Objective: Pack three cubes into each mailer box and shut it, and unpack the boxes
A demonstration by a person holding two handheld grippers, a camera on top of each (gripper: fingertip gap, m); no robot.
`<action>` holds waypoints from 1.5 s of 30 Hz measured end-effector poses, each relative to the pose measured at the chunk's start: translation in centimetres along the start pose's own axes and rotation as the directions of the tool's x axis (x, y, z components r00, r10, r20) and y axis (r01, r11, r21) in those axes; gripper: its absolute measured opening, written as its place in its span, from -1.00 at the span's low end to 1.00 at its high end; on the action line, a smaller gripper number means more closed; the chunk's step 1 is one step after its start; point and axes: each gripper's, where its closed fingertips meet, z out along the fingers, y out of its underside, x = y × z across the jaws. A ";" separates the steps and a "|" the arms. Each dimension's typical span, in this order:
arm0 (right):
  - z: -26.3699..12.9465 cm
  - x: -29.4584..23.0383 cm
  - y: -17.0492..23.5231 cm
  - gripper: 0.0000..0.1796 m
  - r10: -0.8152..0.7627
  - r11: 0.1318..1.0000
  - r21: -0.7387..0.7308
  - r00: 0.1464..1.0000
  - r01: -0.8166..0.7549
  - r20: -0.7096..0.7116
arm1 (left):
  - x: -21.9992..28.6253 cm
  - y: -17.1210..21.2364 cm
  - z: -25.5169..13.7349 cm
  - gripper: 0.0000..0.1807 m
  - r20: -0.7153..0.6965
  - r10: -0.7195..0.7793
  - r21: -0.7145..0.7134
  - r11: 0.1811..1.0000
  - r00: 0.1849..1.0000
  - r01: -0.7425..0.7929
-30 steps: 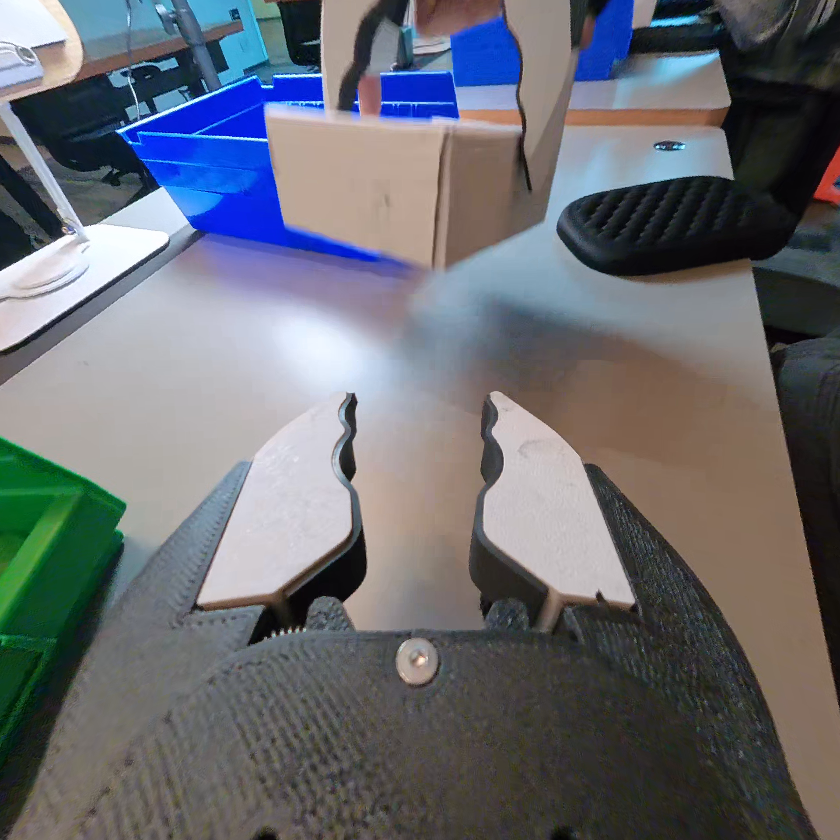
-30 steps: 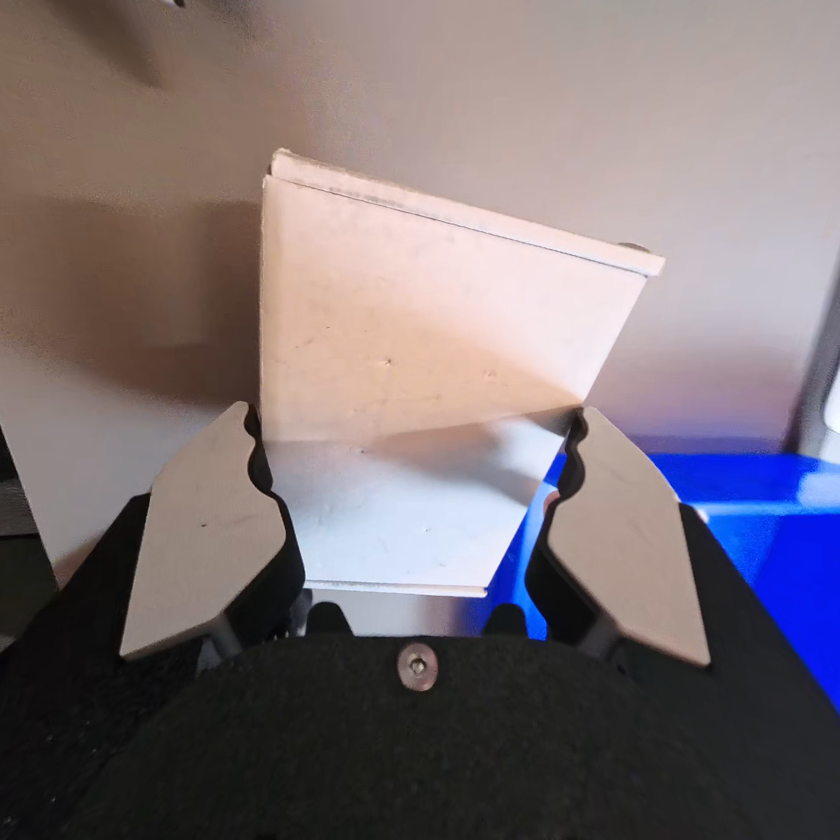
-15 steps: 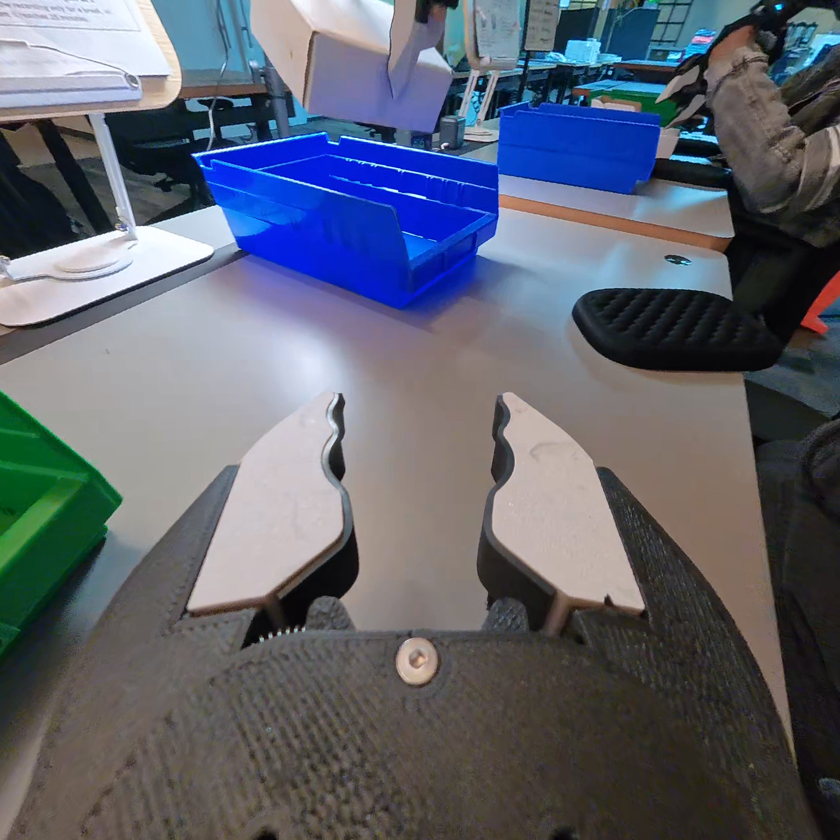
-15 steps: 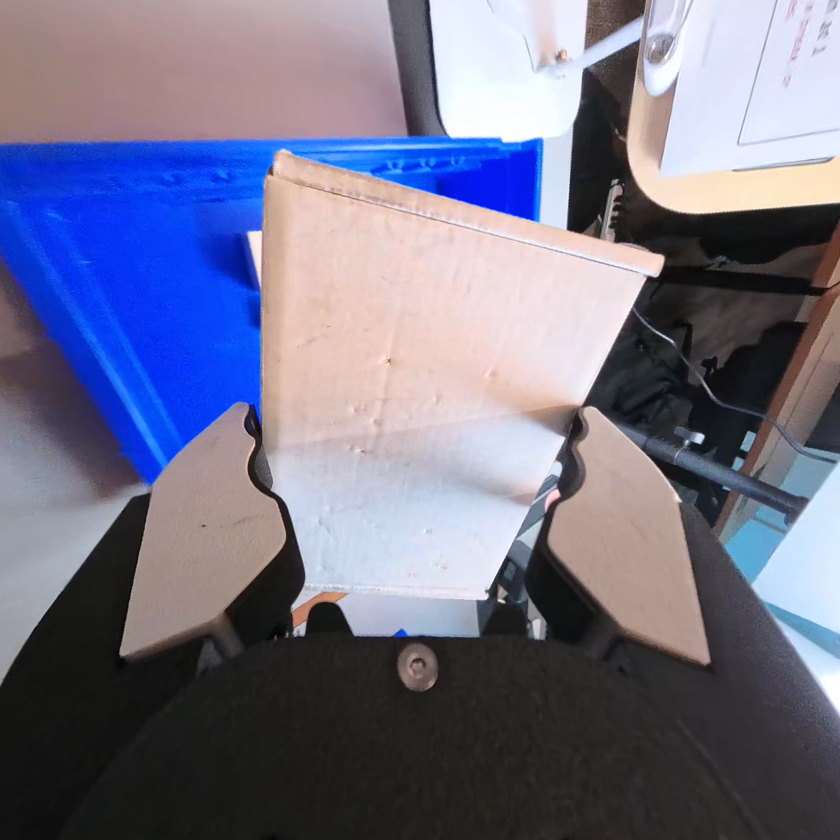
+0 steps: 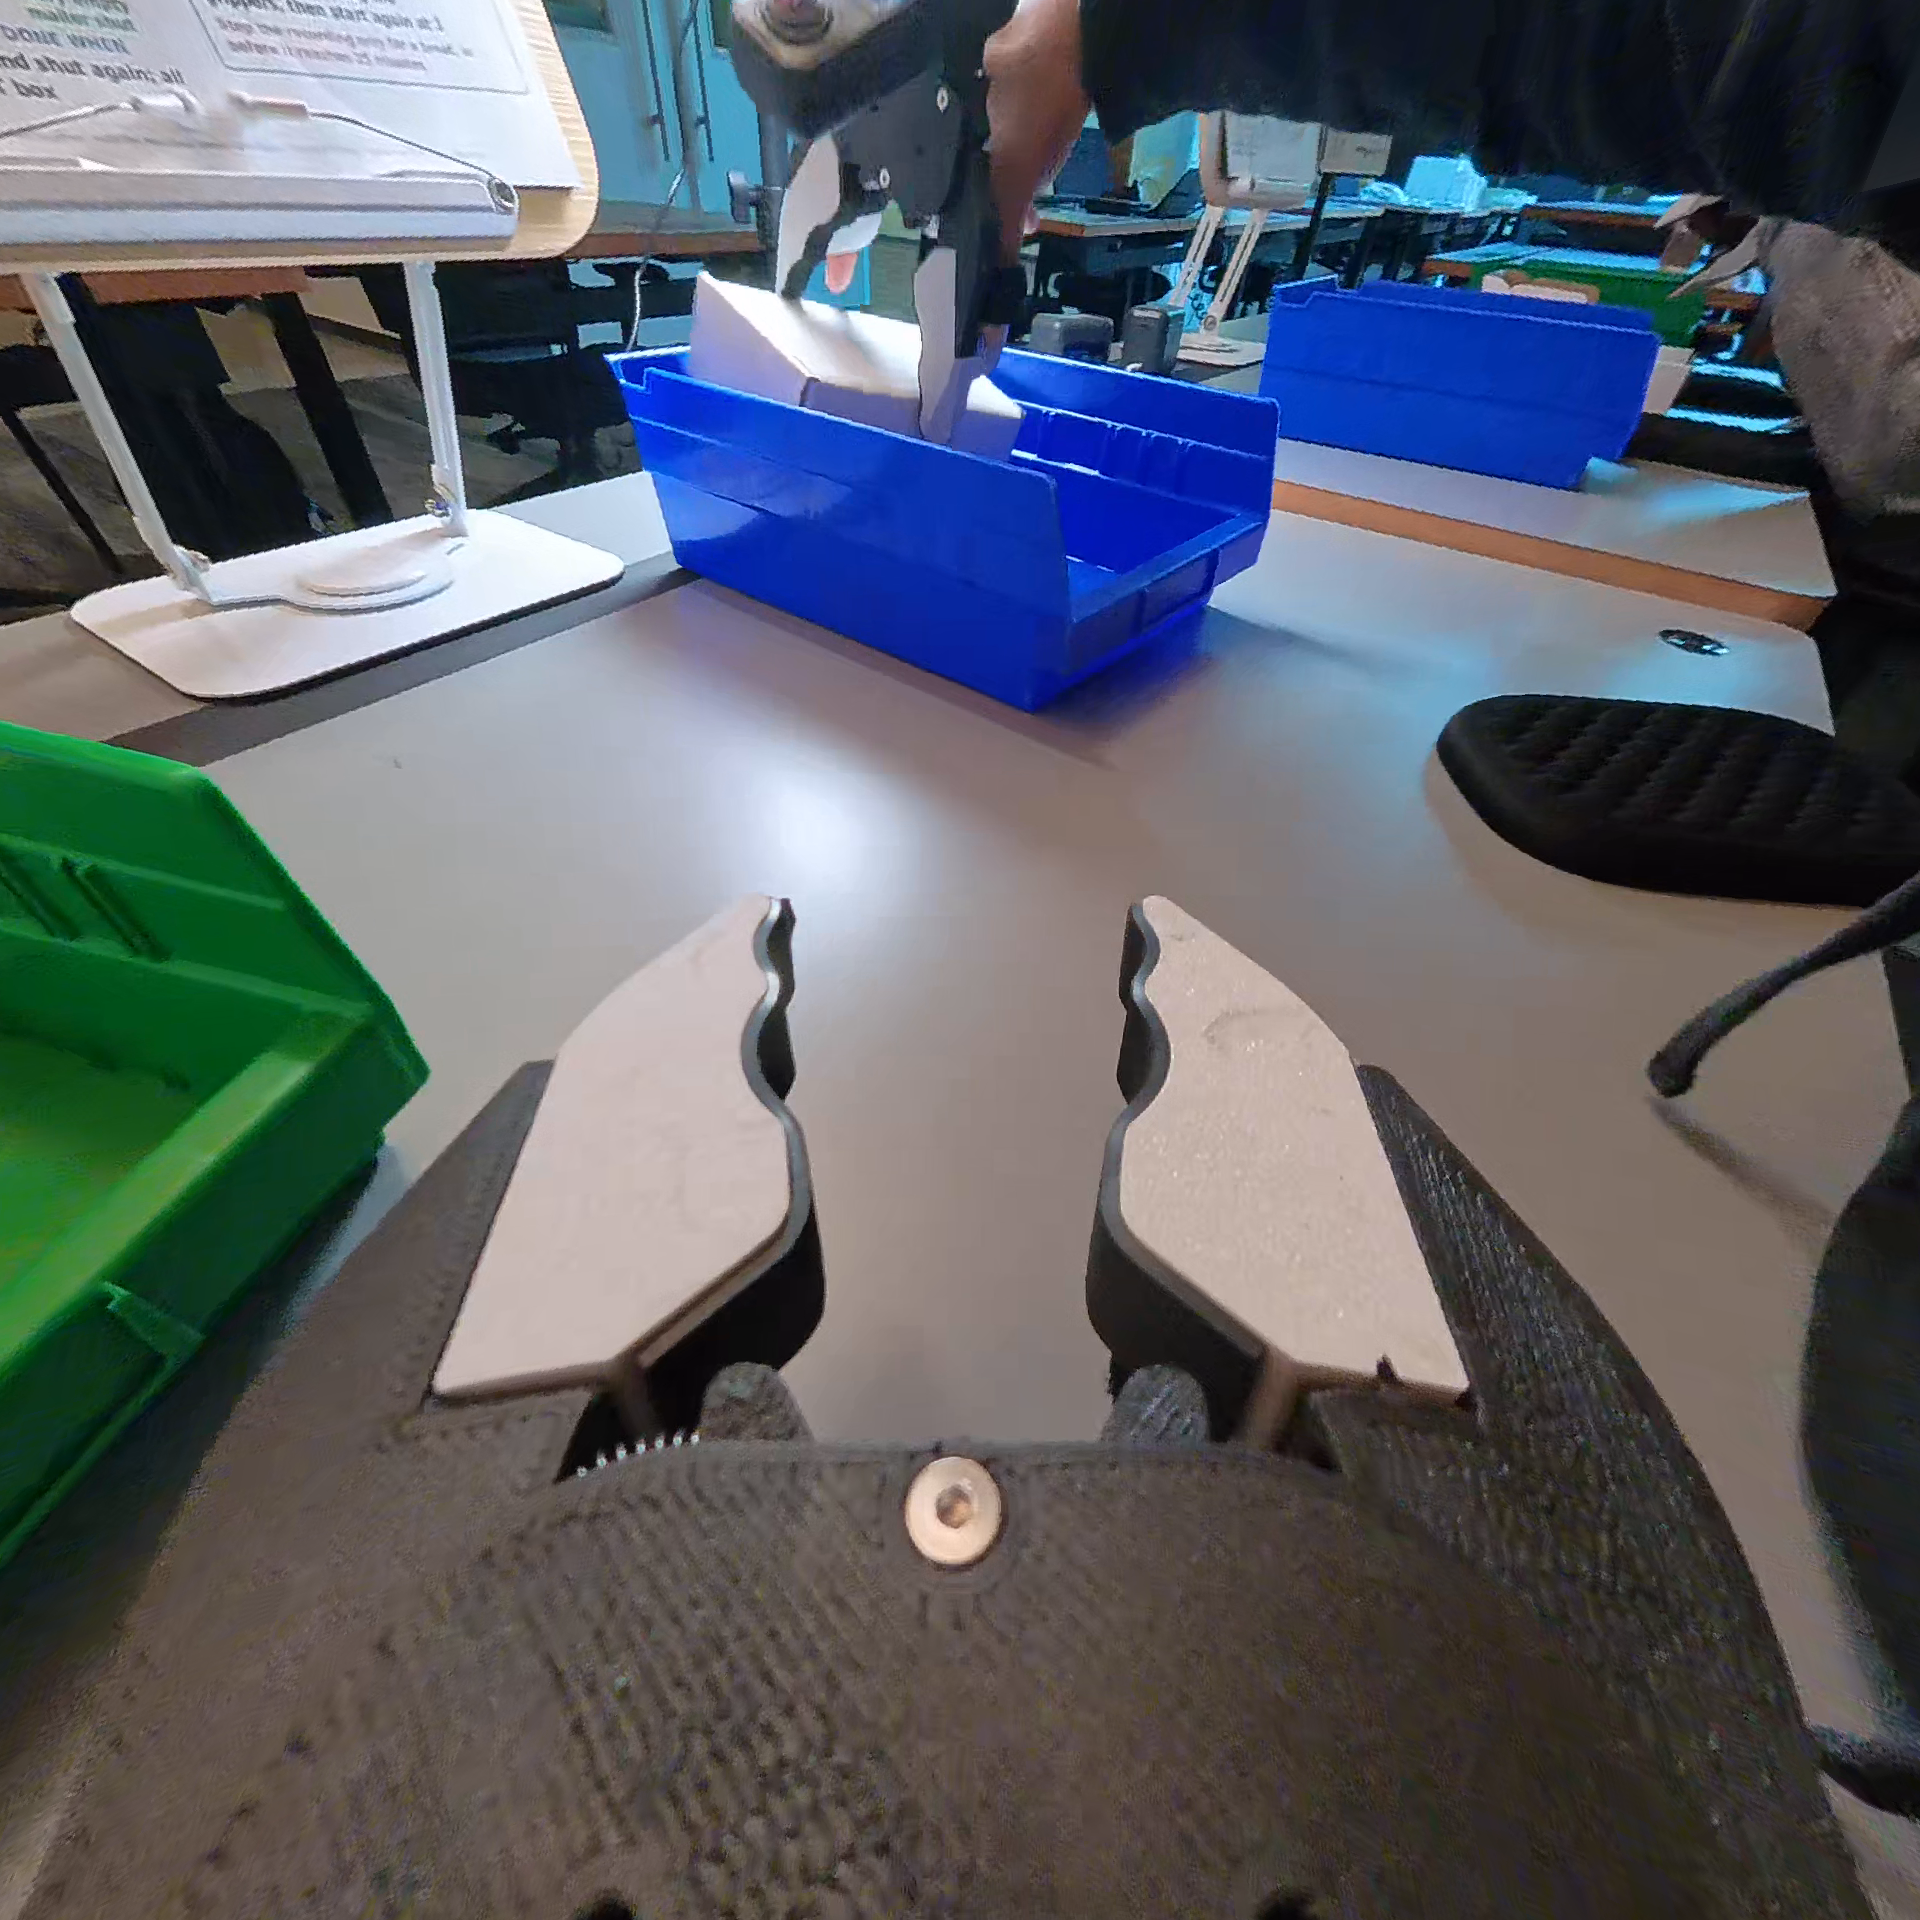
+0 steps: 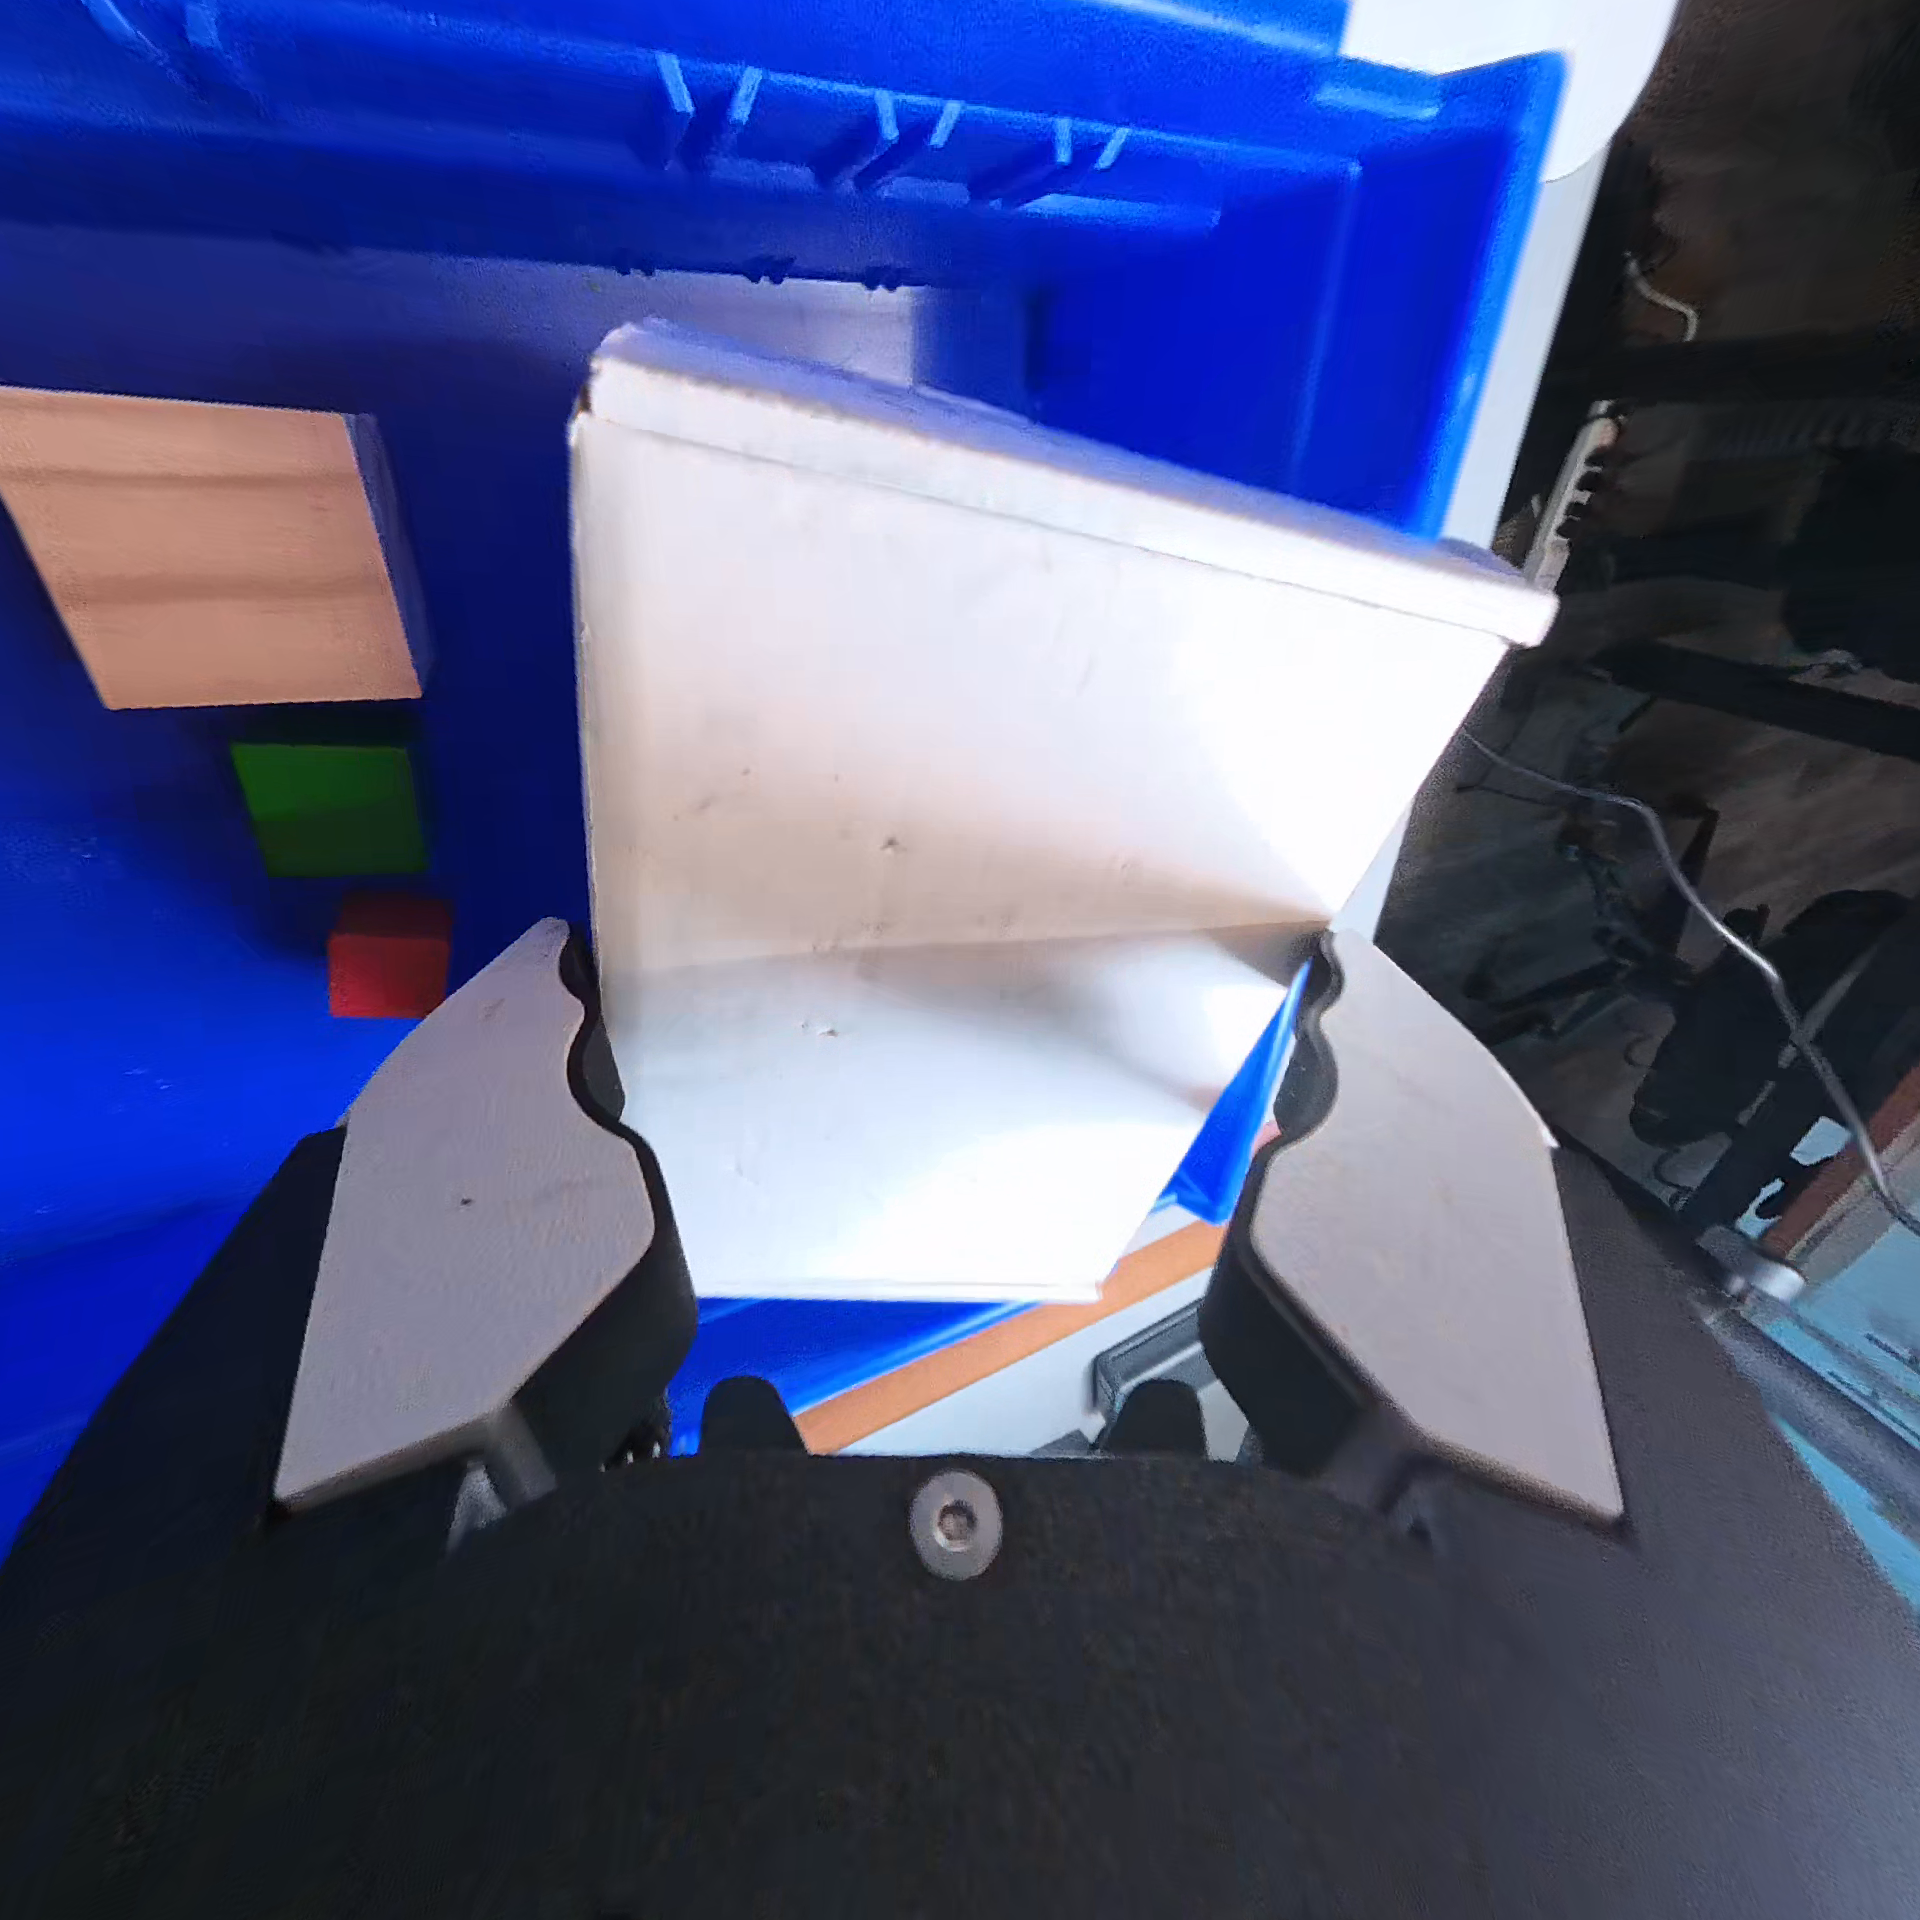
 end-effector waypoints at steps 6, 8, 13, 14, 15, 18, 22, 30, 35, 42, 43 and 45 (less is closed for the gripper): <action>2.3 -0.7 -0.9 0.15 -0.052 0.999 0.017 0.998 0.052 0.018 | 0.1 0.4 0.4 -0.34 -0.008 0.023 -0.012 1.000 1.000 -0.023; 2.9 -0.9 -1.0 0.24 -0.046 0.999 0.003 0.999 0.046 0.029 | 0.2 0.7 0.5 -0.34 -0.012 0.030 -0.022 0.999 0.999 -0.031; 3.1 -1.1 -1.0 0.18 -0.053 0.999 -0.008 0.998 0.054 0.025 | 0.2 0.7 0.4 -0.34 -0.011 0.035 -0.020 0.999 0.999 -0.035; 2.9 -1.1 -0.9 0.16 -0.044 0.999 -0.009 0.999 0.044 0.023 | 0.2 0.6 0.4 -0.34 -0.011 0.035 -0.018 0.999 0.999 -0.035; 2.6 -1.0 -0.7 0.14 -0.037 0.999 -0.007 0.999 0.037 0.018 | 0.2 0.6 0.4 -0.34 -0.011 0.037 -0.016 0.999 0.999 -0.037; 2.5 -1.4 -0.4 0.02 0.001 1.000 -0.002 1.000 -0.001 0.020 | 0.2 0.6 0.4 -0.34 -0.015 0.040 -0.018 0.999 0.999 -0.041; -0.4 -1.4 -0.5 -0.05 0.167 0.980 0.115 0.986 -0.164 -0.011 | 0.3 0.1 -0.2 -0.37 0.000 0.040 -0.009 0.999 0.999 -0.040; -11.8 -8.5 -4.4 -0.24 0.615 0.510 0.712 0.783 -0.483 0.091 | -0.9 -1.2 -1.7 -0.35 0.070 0.021 0.037 0.999 0.997 -0.023; -14.0 -17.2 -8.2 -0.50 0.685 0.161 0.777 0.636 -0.609 0.356 | -2.0 -2.1 -2.1 -0.34 0.144 0.077 0.031 0.996 0.987 -0.082; -13.0 -21.6 -11.7 -0.84 0.656 0.106 0.849 0.678 -0.517 0.331 | -6.6 -4.8 -4.2 -0.51 0.289 0.124 0.024 0.990 0.949 -0.137; -13.1 -21.6 -11.7 -0.88 0.657 0.114 0.860 0.687 -0.498 0.312 | -7.5 -5.4 -4.8 -0.52 0.317 0.127 0.026 0.990 0.940 -0.142; -13.2 -21.7 -11.7 -0.94 0.656 0.114 0.877 0.699 -0.467 0.286 | -9.6 -6.4 -6.0 -0.52 0.365 0.117 0.016 0.991 0.924 -0.131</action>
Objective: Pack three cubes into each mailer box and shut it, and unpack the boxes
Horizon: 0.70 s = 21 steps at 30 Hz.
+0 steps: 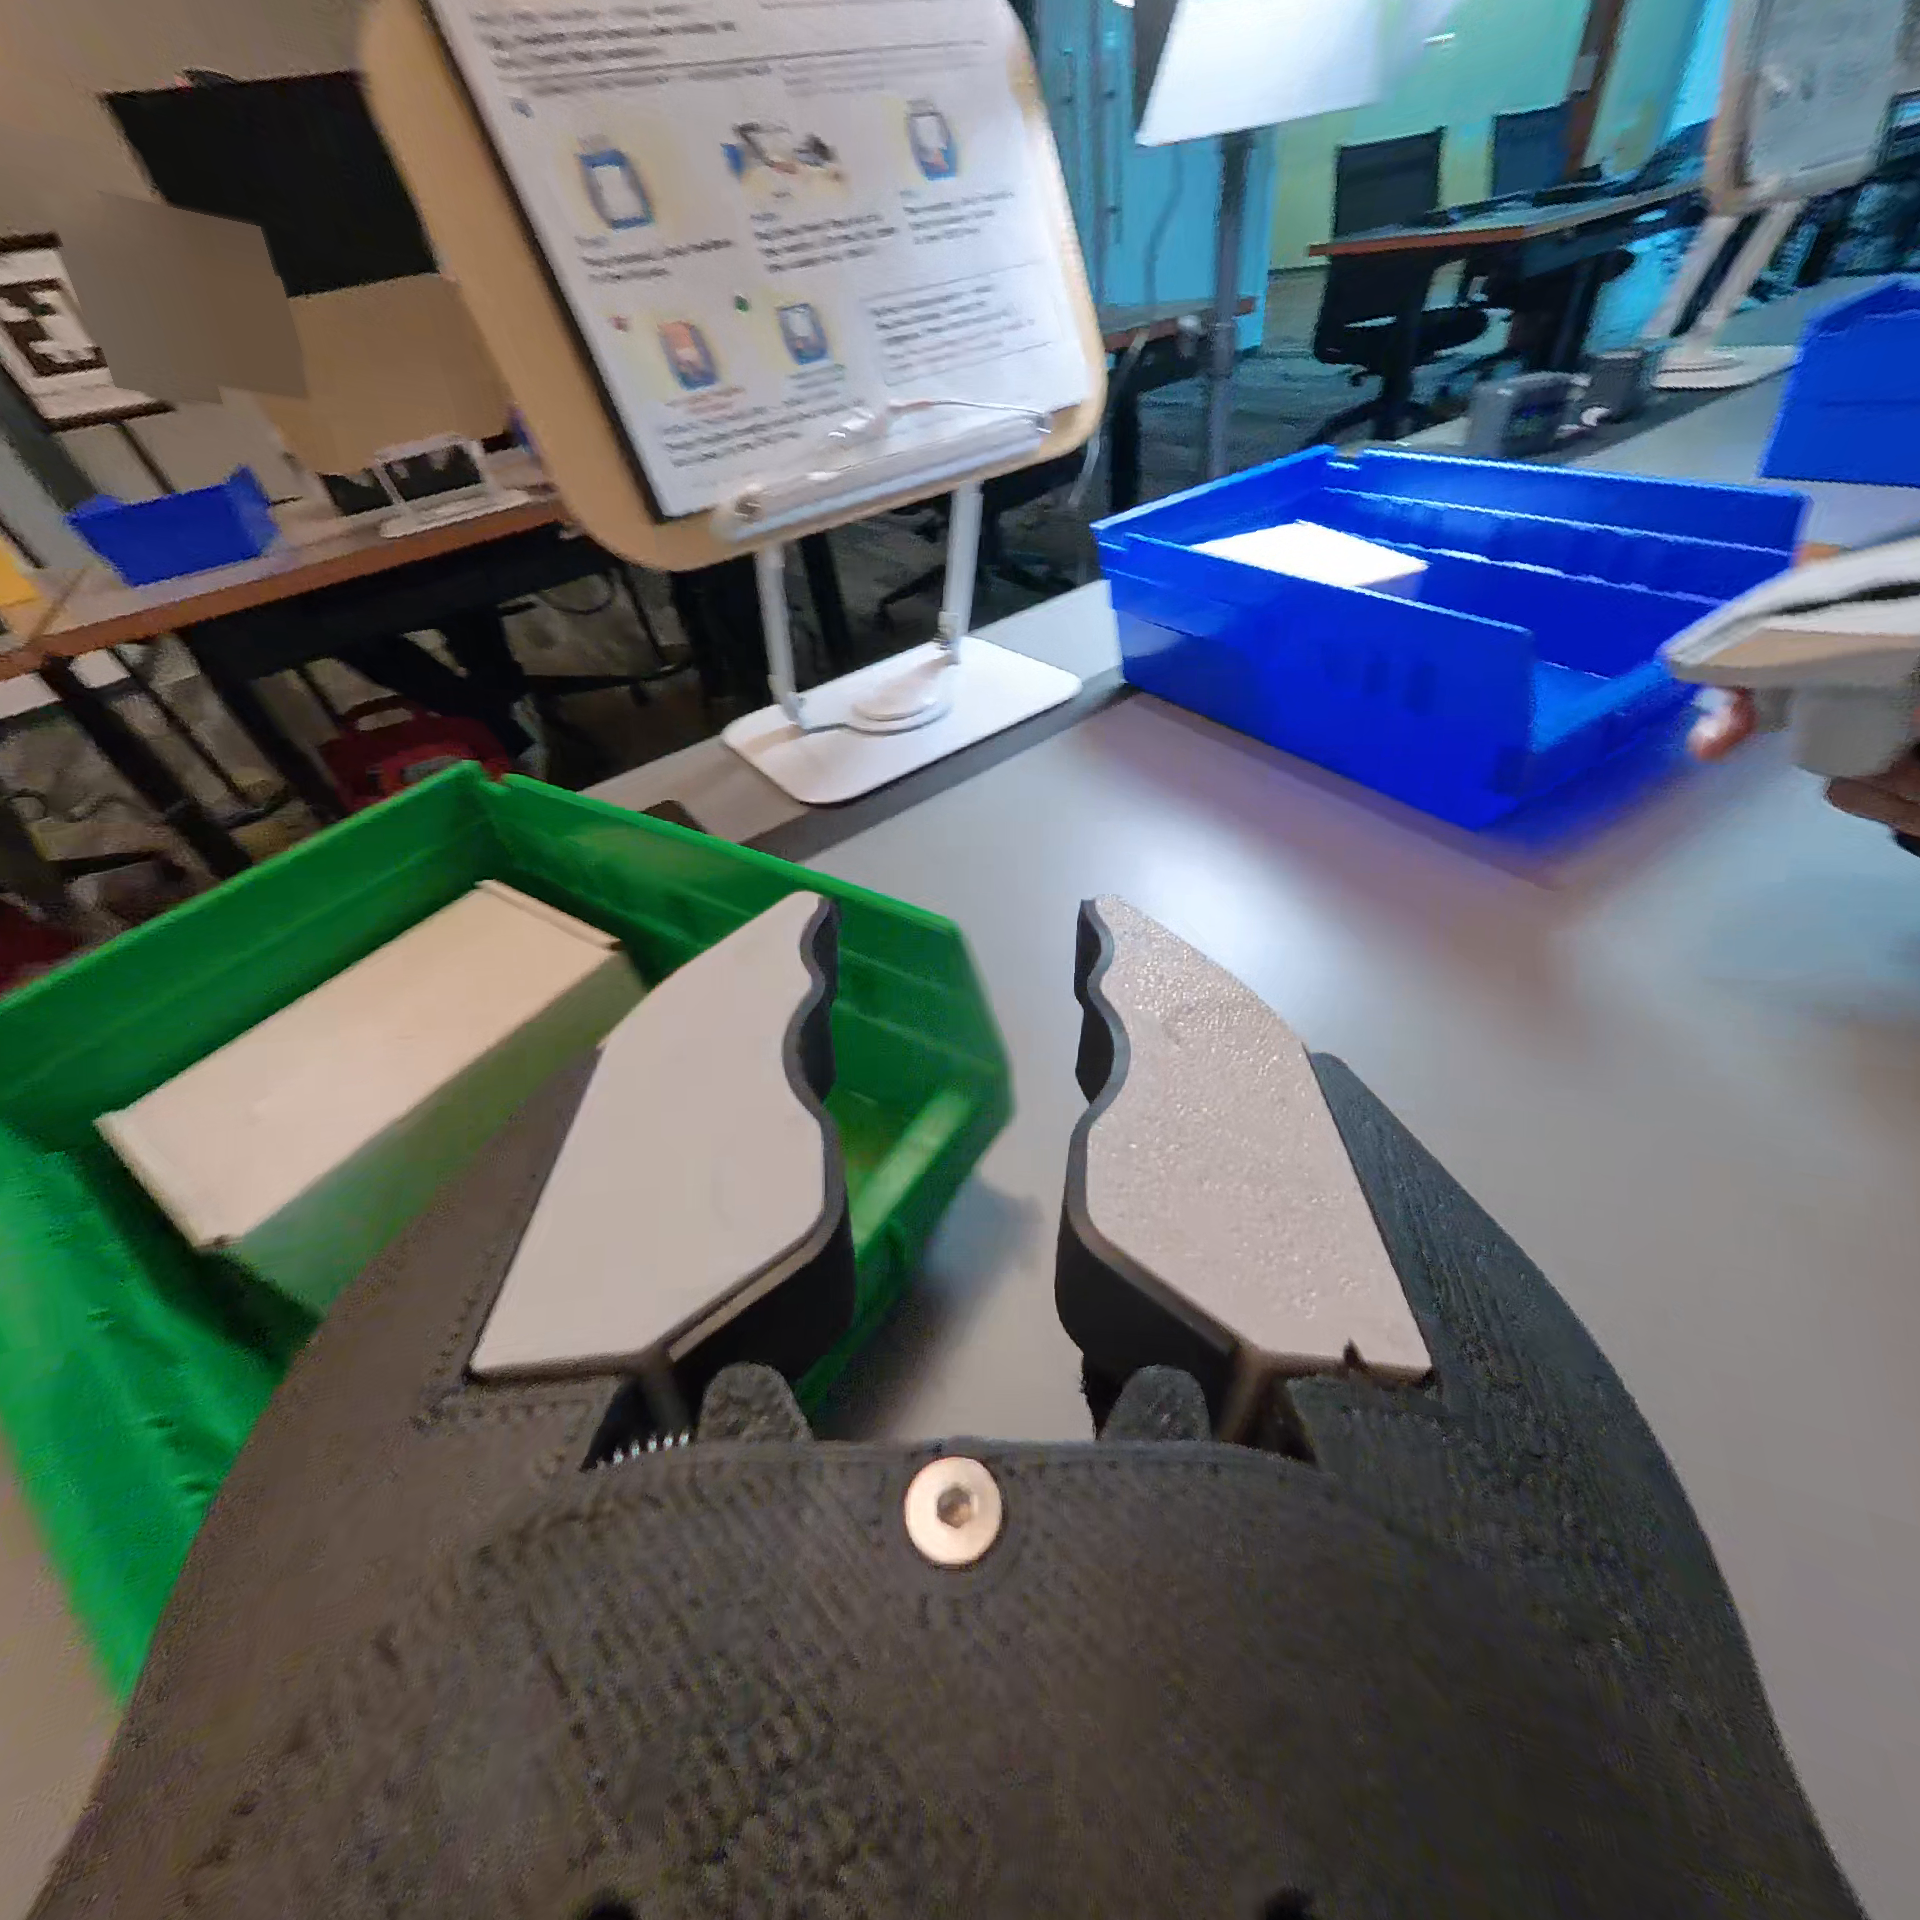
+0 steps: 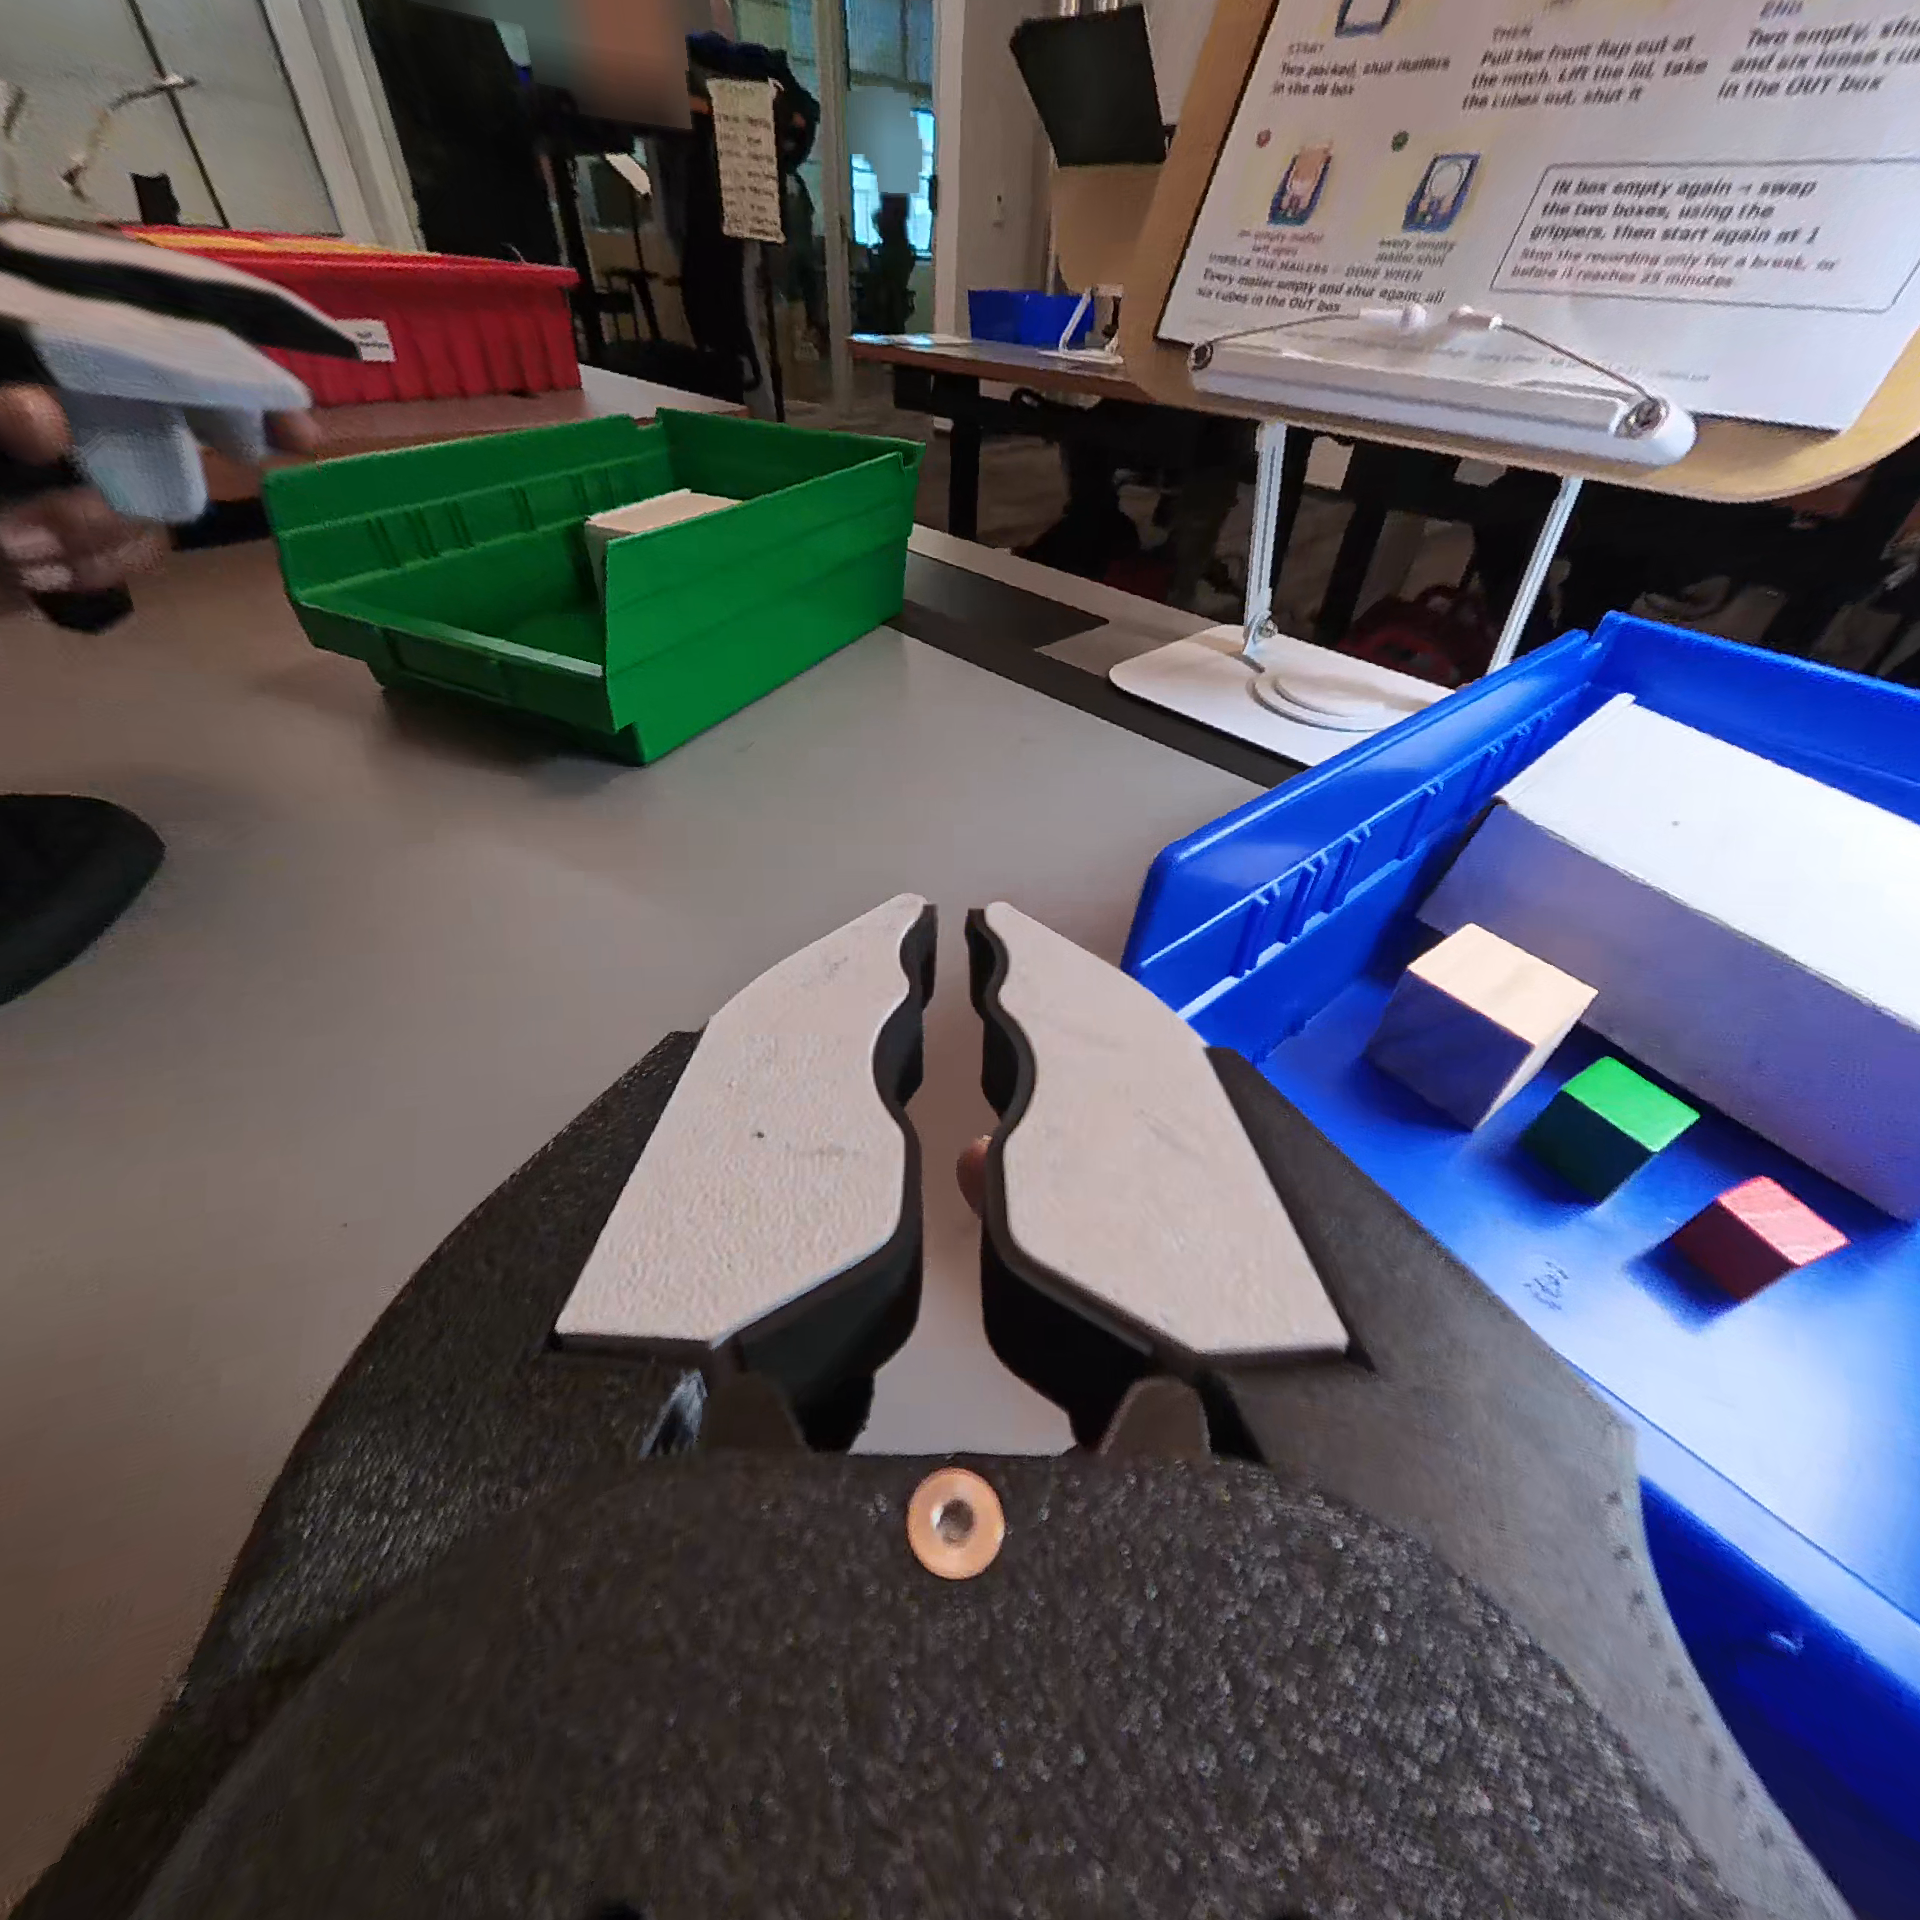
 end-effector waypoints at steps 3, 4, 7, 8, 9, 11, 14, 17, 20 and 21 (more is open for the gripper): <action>-0.1 -0.8 0.3 -1.00 0.033 0.999 0.007 0.999 -0.033 0.038 | -3.8 -0.9 -0.3 -0.52 0.054 -0.003 -0.038 0.999 0.999 0.005; -0.1 -1.2 0.4 -1.00 0.032 0.999 0.005 0.998 -0.032 0.053 | -5.3 -1.0 -0.2 -0.52 0.078 0.016 -0.066 0.998 0.997 -0.011; -0.1 -2.1 0.4 -1.00 -0.012 1.000 0.013 0.997 0.011 0.078 | -9.3 -0.4 0.3 -0.43 0.089 0.078 -0.218 0.974 0.993 -0.057; -0.1 -2.5 0.5 -1.00 -0.018 1.000 0.006 0.996 0.018 0.092 | -10.8 -0.1 0.6 -0.41 0.084 0.107 -0.278 0.957 0.991 -0.080; -0.1 -2.9 0.6 -0.97 -0.019 1.000 0.002 0.994 0.019 0.110 | -12.2 0.3 0.8 -0.36 0.073 0.140 -0.342 0.934 0.987 -0.107; 0.0 -4.0 0.9 -0.85 -0.011 1.000 -0.014 0.984 0.014 0.176 | -15.0 1.4 1.5 -0.25 0.040 0.172 -0.482 0.866 0.984 -0.132; 0.1 -5.2 1.5 -0.57 0.024 0.998 -0.061 0.971 -0.010 0.238 | -18.9 2.8 2.5 -0.26 -0.001 0.253 -0.623 0.757 0.968 -0.198; 0.2 -5.2 1.9 -0.51 0.010 0.997 -0.079 0.972 0.008 0.235 | -21.9 4.0 3.8 -0.26 -0.035 0.312 -0.716 0.655 0.949 -0.242; 0.3 -5.1 2.2 -0.51 0.006 0.996 -0.088 0.973 0.015 0.233 | -23.3 5.3 5.0 -0.23 -0.097 0.307 -0.769 0.581 0.947 -0.267; 0.2 -5.1 2.3 -0.51 0.007 0.996 -0.089 0.972 0.014 0.234 | -23.4 5.8 5.4 -0.20 -0.122 0.291 -0.782 0.560 0.949 -0.273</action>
